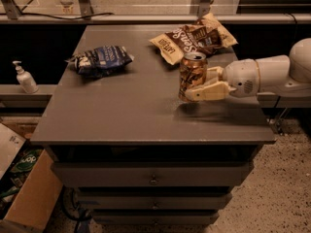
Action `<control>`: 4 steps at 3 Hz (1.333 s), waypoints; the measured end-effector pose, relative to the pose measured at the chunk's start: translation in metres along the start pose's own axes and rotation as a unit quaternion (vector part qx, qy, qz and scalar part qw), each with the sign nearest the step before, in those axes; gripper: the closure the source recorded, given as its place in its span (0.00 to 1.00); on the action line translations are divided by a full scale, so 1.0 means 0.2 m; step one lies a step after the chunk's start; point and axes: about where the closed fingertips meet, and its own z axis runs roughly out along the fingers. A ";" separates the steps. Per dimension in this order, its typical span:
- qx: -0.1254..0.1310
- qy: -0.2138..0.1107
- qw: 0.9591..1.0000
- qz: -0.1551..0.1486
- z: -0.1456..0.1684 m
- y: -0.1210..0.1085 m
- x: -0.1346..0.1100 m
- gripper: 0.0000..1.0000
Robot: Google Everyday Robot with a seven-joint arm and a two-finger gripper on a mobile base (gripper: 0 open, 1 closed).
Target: Move orange can near blue chip bag
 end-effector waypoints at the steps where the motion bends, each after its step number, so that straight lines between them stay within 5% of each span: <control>1: 0.005 -0.007 1.000 0.008 0.00 0.09 -0.10 1.00; 2: 0.005 -0.007 1.000 0.008 0.00 0.09 -0.10 1.00; 4: 0.044 -0.043 0.998 -0.017 0.18 0.07 -0.12 1.00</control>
Offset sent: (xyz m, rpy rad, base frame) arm -0.0113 0.0065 0.0171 0.0124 0.0096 -0.0123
